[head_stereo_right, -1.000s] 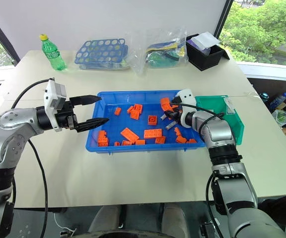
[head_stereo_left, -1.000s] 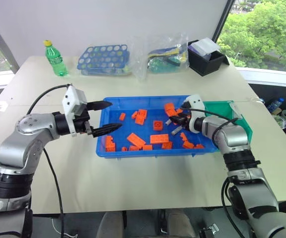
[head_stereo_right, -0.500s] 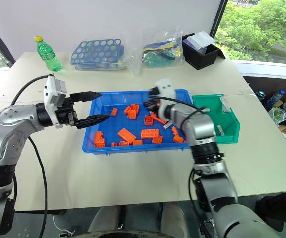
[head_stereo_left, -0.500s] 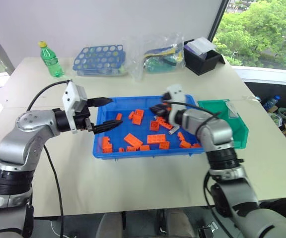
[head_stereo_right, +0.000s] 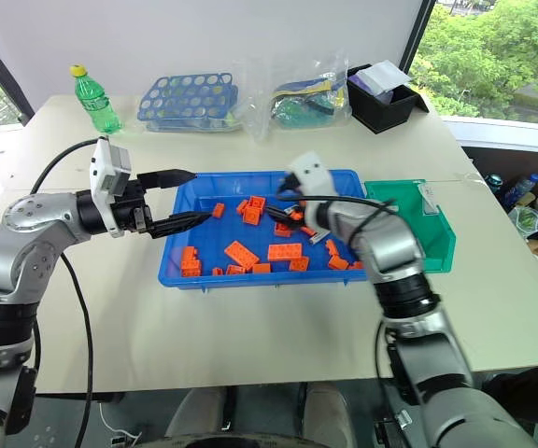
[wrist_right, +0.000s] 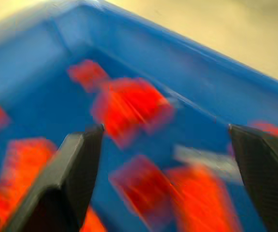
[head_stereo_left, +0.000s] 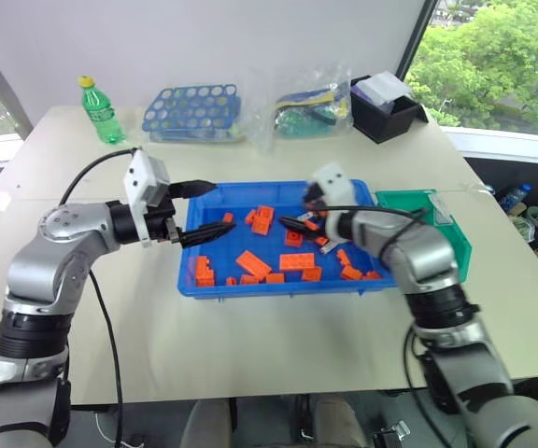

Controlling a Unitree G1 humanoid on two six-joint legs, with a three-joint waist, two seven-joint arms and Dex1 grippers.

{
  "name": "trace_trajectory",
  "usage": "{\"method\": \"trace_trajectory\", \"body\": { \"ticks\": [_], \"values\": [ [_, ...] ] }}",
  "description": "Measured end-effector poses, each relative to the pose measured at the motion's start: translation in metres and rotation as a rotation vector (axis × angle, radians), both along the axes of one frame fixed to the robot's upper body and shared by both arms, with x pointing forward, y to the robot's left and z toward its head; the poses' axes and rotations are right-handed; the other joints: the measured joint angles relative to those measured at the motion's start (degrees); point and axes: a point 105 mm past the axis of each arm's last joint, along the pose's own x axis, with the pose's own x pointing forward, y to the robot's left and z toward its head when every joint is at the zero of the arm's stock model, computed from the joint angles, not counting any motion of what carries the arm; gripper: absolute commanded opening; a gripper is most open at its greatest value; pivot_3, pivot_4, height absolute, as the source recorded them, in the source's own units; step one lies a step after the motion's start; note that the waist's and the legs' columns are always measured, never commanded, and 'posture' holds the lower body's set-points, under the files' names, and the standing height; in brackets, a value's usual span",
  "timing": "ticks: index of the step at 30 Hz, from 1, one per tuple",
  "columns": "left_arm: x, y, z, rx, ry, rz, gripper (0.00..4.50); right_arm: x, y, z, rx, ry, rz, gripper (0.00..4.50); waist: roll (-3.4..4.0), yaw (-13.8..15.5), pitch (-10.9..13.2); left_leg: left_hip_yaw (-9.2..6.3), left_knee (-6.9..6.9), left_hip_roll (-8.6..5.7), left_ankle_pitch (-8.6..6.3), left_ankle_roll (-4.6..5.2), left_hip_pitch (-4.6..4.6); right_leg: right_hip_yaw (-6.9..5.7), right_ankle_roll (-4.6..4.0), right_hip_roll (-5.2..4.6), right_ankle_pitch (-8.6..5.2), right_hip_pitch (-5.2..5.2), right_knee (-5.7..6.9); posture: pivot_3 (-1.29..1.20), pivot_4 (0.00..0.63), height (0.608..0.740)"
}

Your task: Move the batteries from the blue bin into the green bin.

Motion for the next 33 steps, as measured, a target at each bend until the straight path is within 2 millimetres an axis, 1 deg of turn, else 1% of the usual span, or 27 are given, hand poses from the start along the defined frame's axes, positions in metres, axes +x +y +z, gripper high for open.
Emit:
{"method": "trace_trajectory", "body": {
  "ticks": [1, 2, 4, 5, 6, 12, 15, 21, 31, 33],
  "values": [
    [0.0, -0.001, -0.001, -0.001, 0.001, -0.003, 4.5, -0.003, -0.011, -0.002, -0.03, 0.017, 0.01, 3.87, 0.0, -0.1, 0.0, -0.01, 0.0, 0.0, 0.0, 0.0, 0.01, 0.0, 0.0, 0.0, 0.0, 0.06, 0.0, 0.0, 0.15, 0.723],
    [0.0, -0.003, -0.001, -0.001, 0.002, -0.008, 4.5, -0.008, -0.027, -0.006, -0.079, 0.047, 0.022, 3.87, -0.02, 0.0, 0.0, -0.01, -0.01, 0.01, 0.0, 0.0, 0.01, 0.0, 0.0, 0.0, -0.01, 0.05, 0.0, 0.0, 0.15, 0.723],
    [0.001, -0.002, -0.002, -0.001, 0.005, -0.005, 4.5, -0.014, -0.05, -0.013, -0.13, 0.098, 0.019, 3.87, -0.13, -0.1, -0.1, 0.0, -0.02, 0.03, 0.0, 0.0, 0.02, 0.0, 0.0, 0.0, -0.02, 0.06, -0.05, 0.0, 0.15, 0.723],
    [0.001, -0.002, -0.002, -0.001, 0.004, -0.004, 4.5, -0.016, -0.057, -0.016, -0.142, 0.117, 0.013, 3.87, -0.2, -0.2, -0.1, 0.01, -0.04, 0.04, 0.0, 0.0, 0.02, -0.01, 0.01, 0.0, -0.02, 0.05, -0.1, 0.0, 0.15, 0.723],
    [0.001, -0.002, -0.002, -0.005, 0.001, -0.005, 4.5, -0.018, -0.059, -0.018, -0.142, 0.124, 0.018, 3.87, -0.23, -0.4, -0.1, 0.07, -0.06, 0.07, -0.01, 0.0, 0.04, -0.01, 0.01, 0.0, -0.02, 0.04, -0.13, 0.0, 0.15, 0.723],
    [0.001, -0.004, -0.003, -0.012, -0.002, -0.009, 4.5, -0.025, -0.051, -0.037, -0.103, 0.174, 0.034, 3.87, -0.24, -0.1, -0.1, 0.15, -0.05, 0.16, 0.0, 0.0, 0.03, -0.03, 0.01, 0.05, 0.0, 0.07, -0.25, 0.0, 0.15, 0.723],
    [0.002, -0.004, -0.003, -0.012, -0.002, -0.009, 4.5, -0.021, -0.049, -0.044, -0.087, 0.18, 0.016, 3.87, -0.23, 0.2, -0.1, 0.17, -0.01, 0.15, -0.01, 0.0, 0.03, -0.03, 0.01, 0.05, 0.0, 0.04, -0.44, 0.0, 0.15, 0.723],
    [0.002, -0.003, -0.003, -0.012, -0.002, -0.007, 4.5, -0.018, -0.048, -0.049, -0.085, 0.182, -0.008, 3.87, -0.2, 1.1, -0.1, 0.19, -0.01, 0.15, -0.01, 0.0, 0.02, -0.02, 0.0, 0.05, 0.01, -0.04, -0.49, 0.0, 0.15, 0.723],
    [0.002, -0.003, -0.003, -0.012, -0.003, -0.004, 4.5, -0.019, -0.036, -0.056, -0.102, 0.199, 0.007, 3.87, -0.21, 1.0, -0.1, 0.19, -0.01, 0.16, 0.0, 0.0, 0.02, -0.03, 0.0, 0.05, 0.01, 0.02, -0.47, 0.0, 0.15, 0.723],
    [0.002, -0.003, -0.002, -0.009, -0.003, -0.003, 4.5, -0.021, -0.034, -0.057, -0.099, 0.197, 0.012, 3.33, -0.21, 1.0, -0.1, 0.19, -0.01, 0.16, 0.0, 0.0, 0.02, -0.03, 0.0, 0.05, 0.01, 0.02, -0.47, 0.0, 0.15, 0.723]
  ]
}}
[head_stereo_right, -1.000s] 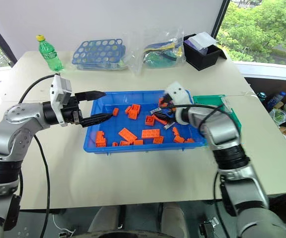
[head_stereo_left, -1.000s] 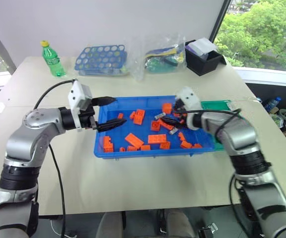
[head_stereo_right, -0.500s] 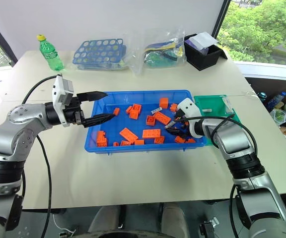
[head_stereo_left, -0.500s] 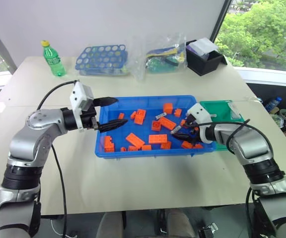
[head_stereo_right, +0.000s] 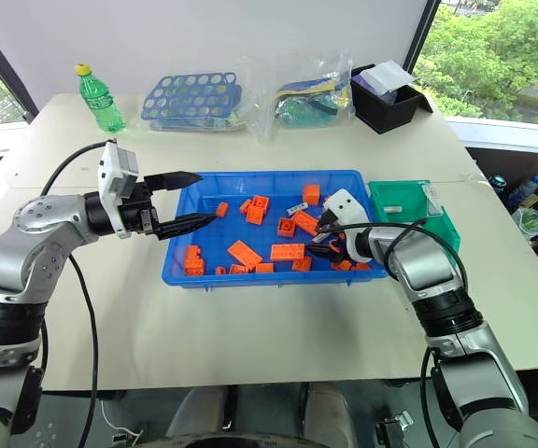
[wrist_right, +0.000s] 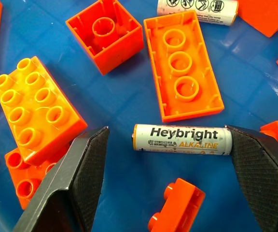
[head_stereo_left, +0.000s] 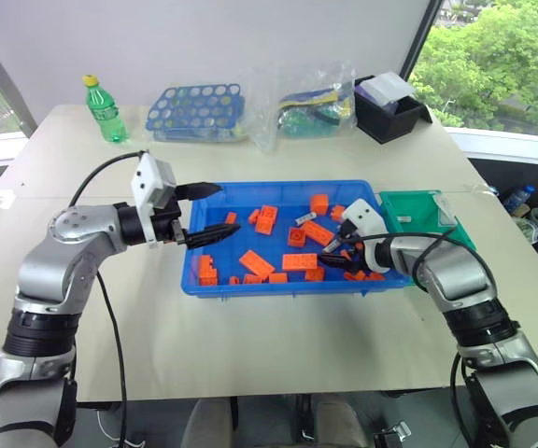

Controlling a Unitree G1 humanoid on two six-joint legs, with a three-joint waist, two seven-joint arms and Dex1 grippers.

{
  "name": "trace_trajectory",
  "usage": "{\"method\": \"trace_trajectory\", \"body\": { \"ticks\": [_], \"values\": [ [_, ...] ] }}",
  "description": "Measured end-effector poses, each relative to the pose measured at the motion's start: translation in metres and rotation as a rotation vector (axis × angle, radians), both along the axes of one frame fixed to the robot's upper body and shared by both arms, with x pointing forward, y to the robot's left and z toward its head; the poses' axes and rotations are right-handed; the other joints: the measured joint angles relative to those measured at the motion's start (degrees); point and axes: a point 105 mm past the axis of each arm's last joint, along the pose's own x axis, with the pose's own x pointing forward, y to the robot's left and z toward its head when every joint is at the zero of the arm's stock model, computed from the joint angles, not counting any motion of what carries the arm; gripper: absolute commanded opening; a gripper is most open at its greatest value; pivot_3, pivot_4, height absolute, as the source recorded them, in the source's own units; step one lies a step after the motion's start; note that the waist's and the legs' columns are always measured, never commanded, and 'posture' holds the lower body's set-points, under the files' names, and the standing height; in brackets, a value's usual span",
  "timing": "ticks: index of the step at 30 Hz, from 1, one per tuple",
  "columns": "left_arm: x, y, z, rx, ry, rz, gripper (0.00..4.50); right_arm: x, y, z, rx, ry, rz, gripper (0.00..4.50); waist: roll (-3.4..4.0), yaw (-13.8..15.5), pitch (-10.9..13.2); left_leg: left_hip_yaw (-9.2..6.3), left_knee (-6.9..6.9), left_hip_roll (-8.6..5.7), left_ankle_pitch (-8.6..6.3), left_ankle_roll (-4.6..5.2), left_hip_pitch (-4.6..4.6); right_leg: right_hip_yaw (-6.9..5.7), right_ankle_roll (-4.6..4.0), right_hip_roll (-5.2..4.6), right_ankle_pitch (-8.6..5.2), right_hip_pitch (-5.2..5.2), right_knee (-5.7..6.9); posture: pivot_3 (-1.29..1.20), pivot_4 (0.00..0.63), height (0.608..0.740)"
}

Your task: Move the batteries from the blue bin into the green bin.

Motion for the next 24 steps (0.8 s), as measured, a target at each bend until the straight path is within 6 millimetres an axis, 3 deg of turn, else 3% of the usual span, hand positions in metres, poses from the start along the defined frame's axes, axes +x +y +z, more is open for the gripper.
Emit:
{"method": "trace_trajectory", "body": {
  "ticks": [3, 9, 12, 14, 18, 20, 23, 24],
  "values": [
    [0.0, 0.0, 0.0, 0.001, 0.0, 0.0, 4.5, -0.002, 0.005, -0.001, 0.01, -0.002, 0.007, 2.23, 0.0, 0.0, 0.0, 0.0, 0.0, 0.0, 0.0, 0.0, 0.0, 0.0, 0.0, 0.0, 0.0, 0.07, 0.02, 0.0, 0.15, 0.723],
    [0.001, 0.0, 0.001, 0.0, -0.005, -0.001, 4.5, -0.004, 0.007, 0.01, 0.014, -0.037, -0.005, 2.25, 0.03, 0.0, 0.0, 0.0, 0.0, 0.0, 0.0, 0.0, -0.01, 0.0, 0.0, 0.0, 0.0, 0.06, 0.02, 0.0, 0.15, 0.723],
    [0.001, 0.0, 0.002, 0.001, -0.008, -0.001, 4.5, -0.004, 0.001, 0.041, 0.07, -0.119, -0.053, 2.25, 0.05, 0.1, 0.0, 0.0, 0.01, 0.0, 0.0, 0.0, -0.03, 0.0, 0.0, 0.0, 0.01, 0.07, 0.03, 0.0, 0.15, 0.723],
    [0.001, 0.0, 0.002, 0.001, -0.009, -0.003, 4.5, -0.002, -0.016, 0.066, 0.091, -0.185, -0.124, 2.25, 0.06, 0.2, 0.0, -0.01, 0.03, -0.01, 0.0, 0.0, -0.03, 0.0, 0.0, 0.0, 0.01, 0.05, 0.02, 0.0, 0.15, 0.723],
    [0.001, 0.001, 0.001, 0.004, -0.012, -0.008, 4.5, -0.011, -0.08, 0.109, 0.061, -0.308, -0.341, 2.25, -0.02, 0.6, 0.0, -0.01, 0.02, -0.02, -0.01, -0.01, -0.03, 0.0, -0.01, 0.0, 0.0, -0.01, -0.09, 0.0, 0.15, 0.723],
    [0.001, 0.0, 0.0, 0.004, -0.01, -0.012, 4.5, -0.018, -0.099, 0.106, 0.05, -0.299, -0.406, 2.25, -0.05, 0.6, 0.0, 0.0, 0.01, -0.01, -0.01, -0.01, -0.02, 0.0, 0.0, 0.0, 0.0, 0.02, -0.1, 0.0, 0.15, 0.723],
    [0.002, -0.002, -0.002, -0.004, -0.006, -0.018, 4.5, -0.03, -0.119, 0.083, 0.038, -0.222, -0.479, 2.25, 0.03, 0.5, 0.0, 0.03, 0.01, 0.01, 0.0, 0.0, -0.02, 0.0, -0.01, 0.0, 0.01, 0.16, -0.08, 0.0, 0.15, 0.723],
    [0.003, -0.003, -0.001, -0.005, -0.005, -0.02, 4.5, -0.031, -0.121, 0.079, 0.038, -0.209, -0.49, 2.75, 0.07, 0.3, 0.0, 0.03, 0.02, 0.01, 0.0, 0.0, -0.02, 0.0, -0.02, 0.0, 0.01, 0.15, -0.07, 0.0, 0.15, 0.723]
  ]
}}
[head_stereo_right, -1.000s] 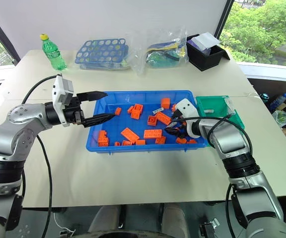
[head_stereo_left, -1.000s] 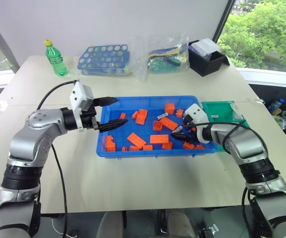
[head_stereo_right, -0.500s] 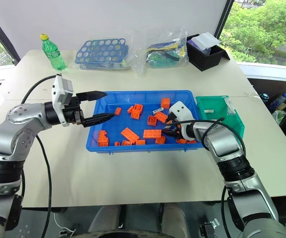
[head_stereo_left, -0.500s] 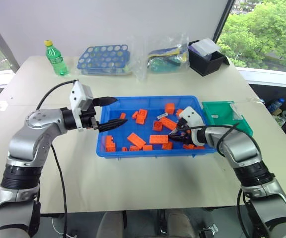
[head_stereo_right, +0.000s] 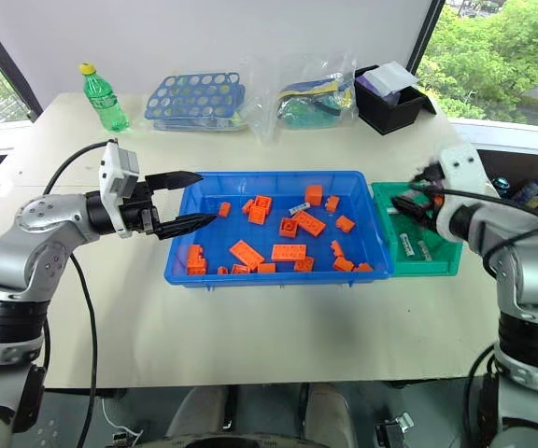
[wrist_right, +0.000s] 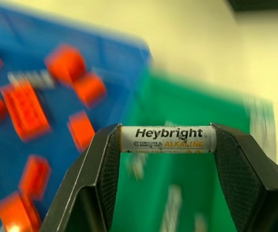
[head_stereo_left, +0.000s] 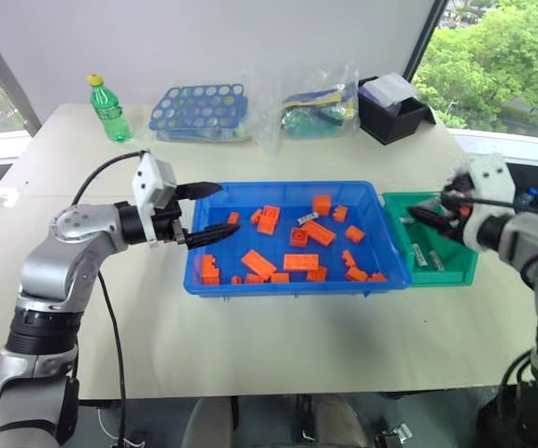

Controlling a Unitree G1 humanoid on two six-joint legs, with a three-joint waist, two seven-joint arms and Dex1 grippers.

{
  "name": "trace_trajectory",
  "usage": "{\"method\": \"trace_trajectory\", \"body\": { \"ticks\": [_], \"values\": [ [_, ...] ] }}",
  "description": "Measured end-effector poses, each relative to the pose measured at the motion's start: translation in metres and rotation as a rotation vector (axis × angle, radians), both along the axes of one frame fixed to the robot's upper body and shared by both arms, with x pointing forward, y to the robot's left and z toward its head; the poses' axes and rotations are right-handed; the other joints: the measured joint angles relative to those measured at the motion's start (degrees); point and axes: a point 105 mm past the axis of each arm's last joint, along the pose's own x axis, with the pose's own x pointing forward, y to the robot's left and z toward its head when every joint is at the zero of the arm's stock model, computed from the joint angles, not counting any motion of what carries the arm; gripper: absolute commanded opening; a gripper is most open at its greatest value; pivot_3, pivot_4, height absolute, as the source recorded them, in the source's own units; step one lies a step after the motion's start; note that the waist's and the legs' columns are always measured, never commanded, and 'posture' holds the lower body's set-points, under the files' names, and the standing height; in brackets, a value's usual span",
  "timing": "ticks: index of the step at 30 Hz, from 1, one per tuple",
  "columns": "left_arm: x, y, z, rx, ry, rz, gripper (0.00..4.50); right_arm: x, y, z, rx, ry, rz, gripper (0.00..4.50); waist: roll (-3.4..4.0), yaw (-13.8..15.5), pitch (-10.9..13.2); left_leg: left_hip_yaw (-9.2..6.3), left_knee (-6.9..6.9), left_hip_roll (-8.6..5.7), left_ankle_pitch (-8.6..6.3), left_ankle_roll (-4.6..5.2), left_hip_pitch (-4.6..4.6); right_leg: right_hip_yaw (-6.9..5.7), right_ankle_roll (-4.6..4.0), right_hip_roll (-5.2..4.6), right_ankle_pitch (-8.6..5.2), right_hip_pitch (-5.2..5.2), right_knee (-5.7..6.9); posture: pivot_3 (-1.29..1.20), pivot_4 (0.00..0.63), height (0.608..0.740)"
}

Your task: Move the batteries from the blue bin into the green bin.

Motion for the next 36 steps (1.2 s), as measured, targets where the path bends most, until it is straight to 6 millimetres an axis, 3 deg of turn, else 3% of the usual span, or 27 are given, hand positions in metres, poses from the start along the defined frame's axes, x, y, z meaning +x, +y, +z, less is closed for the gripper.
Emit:
{"method": "trace_trajectory", "body": {
  "ticks": [3, 4, 9, 12, 13, 15, 18, 20, 23, 28, 36],
  "values": [
    [0.002, -0.004, 0.002, -0.004, -0.003, -0.016, 4.5, -0.001, -0.002, -0.003, 0.029, 0.002, -0.015, 4.23, 0.02, -0.4, 0.0, 0.01, -0.01, 0.03, 0.0, 0.0, 0.03, 0.0, 0.0, 0.01, 0.0, 0.0, 0.01, 0.0, 0.15, 0.723],
    [0.002, -0.006, 0.002, -0.005, -0.002, -0.026, 4.5, 0.0, -0.002, -0.004, 0.036, 0.002, -0.018, 4.4, 0.02, -0.4, 0.0, 0.01, -0.02, 0.03, 0.0, 0.0, 0.03, 0.0, 0.0, 0.01, 0.0, 0.0, 0.02, 0.0, 0.15, 0.723],
    [0.003, -0.007, 0.002, 0.001, -0.009, -0.032, 4.5, 0.008, 0.001, -0.008, 0.011, -0.006, -0.01, 4.4, 0.04, -0.3, 0.0, 0.02, -0.03, 0.02, 0.0, 0.0, 0.01, 0.0, -0.01, 0.01, 0.01, -0.01, 0.01, 0.0, 0.15, 0.723],
    [0.003, -0.007, 0.002, 0.002, -0.009, -0.032, 4.5, 0.022, 0.014, 0.01, 0.037, -0.074, 0.016, 4.4, 0.07, -0.4, 0.0, 0.02, -0.01, 0.03, 0.0, 0.0, 0.02, 0.0, -0.01, 0.01, 0.0, -0.02, 0.01, 0.0, 0.15, 0.723],
    [0.003, -0.006, 0.003, 0.004, -0.009, -0.031, 4.5, 0.028, 0.025, 0.016, 0.062, -0.1, 0.042, 4.4, 0.05, -0.5, 0.0, 0.02, -0.03, 0.06, 0.0, 0.0, 0.04, 0.0, -0.01, 0.04, 0.01, -0.02, 0.01, 0.0, 0.15, 0.723],
    [0.003, -0.005, 0.003, 0.008, -0.013, -0.028, 4.5, 0.039, 0.066, 0.02, 0.134, -0.122, 0.143, 4.4, 0.02, -1.0, 0.0, 0.03, -0.05, 0.18, 0.0, 0.0, 0.07, -0.01, -0.03, 0.13, 0.02, -0.03, 0.04, 0.0, 0.15, 0.723],
    [0.002, -0.005, 0.004, 0.012, -0.018, -0.027, 4.5, 0.043, 0.137, -0.006, 0.203, -0.036, 0.313, 4.4, 0.05, -1.3, 0.0, -0.03, -0.1, 0.16, 0.0, 0.01, 0.02, -0.02, -0.31, 0.14, 0.2, -0.08, 0.21, 0.0, 0.15, 0.723],
    [0.002, -0.003, 0.004, 0.018, -0.019, -0.018, 4.5, 0.047, 0.162, -0.023, 0.217, 0.024, 0.341, 4.4, 0.07, -1.0, 0.0, -0.07, -0.07, 0.09, 0.01, 0.01, -0.02, -0.01, -0.34, 0.13, 0.22, -0.1, 0.28, 0.0, 0.15, 0.723],
    [0.0, 0.001, 0.004, 0.024, -0.018, -0.003, 4.5, 0.058, 0.179, -0.036, 0.215, 0.056, 0.32, 4.4, 0.12, -0.7, 0.1, -0.07, 0.0, 0.05, 0.01, 0.01, -0.02, 0.01, -0.33, 0.11, 0.22, -0.1, 0.22, 0.0, 0.15, 0.723],
    [-0.003, 0.005, 0.009, 0.027, -0.032, 0.018, 4.5, 0.076, 0.18, -0.059, 0.164, 0.095, 0.199, 4.4, 0.19, -0.4, 0.1, -0.06, 0.05, 0.07, 0.01, 0.0, 0.01, 0.01, -0.33, 0.12, 0.21, -0.23, 0.21, 0.0, 0.15, 0.723],
    [-0.005, 0.005, 0.007, 0.029, -0.026, 0.034, 4.5, 0.084, 0.178, -0.076, 0.087, 0.094, 0.164, 4.4, 0.16, -1.0, 0.1, -0.1, 0.01, 0.07, 0.01, 0.01, 0.04, 0.02, -0.31, 0.12, 0.21, -0.15, 0.65, 0.0, 0.15, 0.723]
  ]
}}
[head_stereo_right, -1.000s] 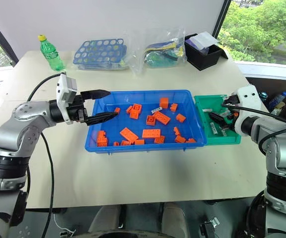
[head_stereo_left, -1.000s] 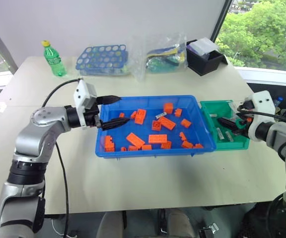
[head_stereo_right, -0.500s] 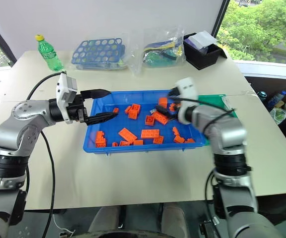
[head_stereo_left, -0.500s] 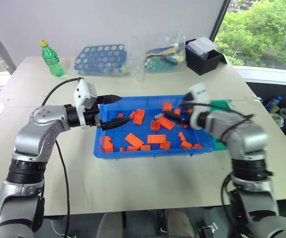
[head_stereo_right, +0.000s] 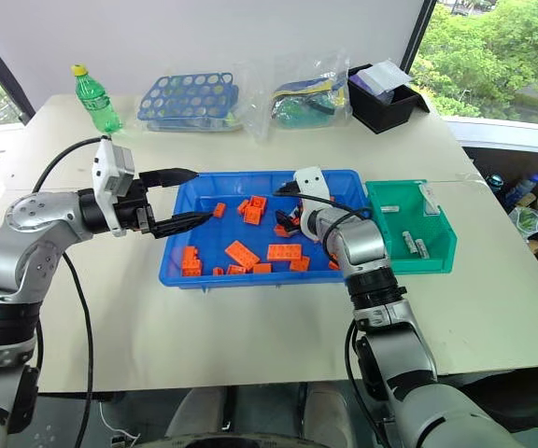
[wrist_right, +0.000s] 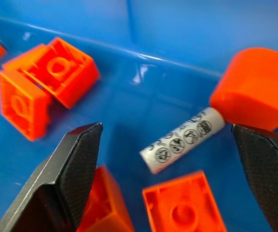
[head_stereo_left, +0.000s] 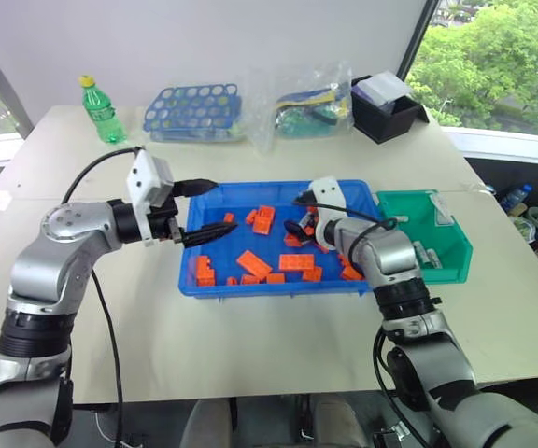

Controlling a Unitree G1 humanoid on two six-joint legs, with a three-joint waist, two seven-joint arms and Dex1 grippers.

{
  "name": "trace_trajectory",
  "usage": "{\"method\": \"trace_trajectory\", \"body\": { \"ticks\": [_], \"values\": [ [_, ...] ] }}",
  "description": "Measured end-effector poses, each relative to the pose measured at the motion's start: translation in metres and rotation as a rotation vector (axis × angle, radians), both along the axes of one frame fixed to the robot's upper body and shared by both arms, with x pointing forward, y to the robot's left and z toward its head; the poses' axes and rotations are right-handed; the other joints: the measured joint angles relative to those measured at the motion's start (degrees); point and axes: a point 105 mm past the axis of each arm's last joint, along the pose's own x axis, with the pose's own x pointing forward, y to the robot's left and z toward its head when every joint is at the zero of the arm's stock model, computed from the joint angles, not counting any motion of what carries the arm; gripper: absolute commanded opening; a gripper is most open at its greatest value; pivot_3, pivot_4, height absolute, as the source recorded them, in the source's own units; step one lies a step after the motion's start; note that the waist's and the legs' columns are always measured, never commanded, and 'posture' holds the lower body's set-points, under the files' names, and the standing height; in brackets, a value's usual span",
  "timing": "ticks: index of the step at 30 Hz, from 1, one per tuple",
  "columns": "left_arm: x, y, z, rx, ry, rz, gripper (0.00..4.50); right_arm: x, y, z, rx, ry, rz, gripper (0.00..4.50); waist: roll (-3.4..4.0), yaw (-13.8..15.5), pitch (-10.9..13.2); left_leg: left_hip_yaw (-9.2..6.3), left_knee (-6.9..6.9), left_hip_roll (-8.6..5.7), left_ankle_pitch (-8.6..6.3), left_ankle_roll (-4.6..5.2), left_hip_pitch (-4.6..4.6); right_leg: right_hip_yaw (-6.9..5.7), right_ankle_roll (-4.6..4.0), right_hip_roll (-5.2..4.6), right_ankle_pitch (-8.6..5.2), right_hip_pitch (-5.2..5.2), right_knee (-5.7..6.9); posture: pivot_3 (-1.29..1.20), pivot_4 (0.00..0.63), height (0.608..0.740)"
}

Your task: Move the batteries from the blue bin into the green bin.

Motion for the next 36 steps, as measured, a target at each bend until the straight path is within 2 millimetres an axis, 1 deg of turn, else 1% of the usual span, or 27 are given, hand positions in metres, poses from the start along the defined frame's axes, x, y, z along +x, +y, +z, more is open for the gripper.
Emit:
{"method": "trace_trajectory", "body": {
  "ticks": [6, 13, 16, 18, 19, 23, 34, 36],
  "values": [
    [-0.001, 0.0, 0.002, -0.012, -0.005, 0.006, 4.5, 0.003, 0.005, -0.004, -0.001, -0.016, 0.038, 4.4, -0.03, -0.8, 0.0, -0.06, 0.0, 0.01, 0.0, 0.0, 0.07, 0.0, 0.07, 0.0, -0.05, -0.01, 0.17, 0.0, 0.15, 0.723],
    [-0.001, 0.0, 0.002, -0.014, -0.006, 0.005, 4.5, 0.005, 0.007, -0.005, 0.004, -0.025, 0.048, 4.4, -0.04, -0.8, 0.0, -0.06, -0.01, 0.01, 0.0, 0.0, 0.07, 0.0, 0.06, 0.0, -0.04, -0.03, 0.19, 0.0, 0.15, 0.723],
    [-0.001, 0.0, 0.002, -0.014, -0.005, 0.005, 4.5, 0.004, 0.009, -0.005, 0.012, -0.025, 0.051, 3.62, -0.03, -0.8, 0.0, -0.07, -0.01, 0.01, 0.0, 0.0, 0.07, 0.0, 0.06, 0.0, -0.04, -0.03, 0.19, 0.0, 0.15, 0.723],
    [-0.001, 0.0, 0.002, -0.014, -0.005, 0.004, 4.5, 0.003, 0.011, -0.004, 0.022, -0.028, 0.055, 2.6, -0.03, -0.8, 0.0, -0.07, -0.01, 0.01, 0.0, 0.0, 0.07, 0.0, 0.05, 0.0, -0.04, -0.03, 0.19, 0.0, 0.15, 0.723],
    [-0.001, 0.0, 0.002, -0.015, -0.005, 0.004, 4.5, 0.004, 0.012, 0.001, 0.03, -0.05, 0.059, 2.11, -0.04, -0.8, 0.0, -0.06, -0.01, 0.01, 0.0, 0.0, 0.07, 0.0, 0.06, 0.0, -0.04, -0.03, 0.19, 0.0, 0.15, 0.723],
    [0.0, 0.0, 0.002, -0.015, -0.005, 0.004, 4.5, 0.001, 0.017, 0.001, 0.043, -0.05, 0.068, 0.04, -0.12, -0.8, -0.1, -0.08, 0.0, 0.01, 0.0, 0.0, 0.08, 0.0, 0.05, 0.01, -0.04, -0.02, 0.19, 0.0, 0.15, 0.723],
    [0.001, 0.001, 0.002, -0.019, -0.001, 0.006, 4.5, -0.005, 0.016, 0.005, 0.037, -0.04, 0.07, 0.01, -0.12, -0.7, -0.1, -0.09, -0.02, 0.01, 0.0, 0.0, 0.06, 0.0, 0.05, 0.01, -0.04, -0.04, 0.18, 0.0, 0.15, 0.723],
    [0.002, 0.001, 0.001, -0.021, 0.001, 0.006, 4.5, -0.006, 0.015, 0.004, 0.04, -0.039, 0.066, 0.56, -0.12, -0.7, -0.1, -0.08, -0.02, 0.01, 0.0, 0.0, 0.06, 0.0, 0.05, 0.0, -0.05, -0.05, 0.17, 0.0, 0.15, 0.723]
  ]
}}
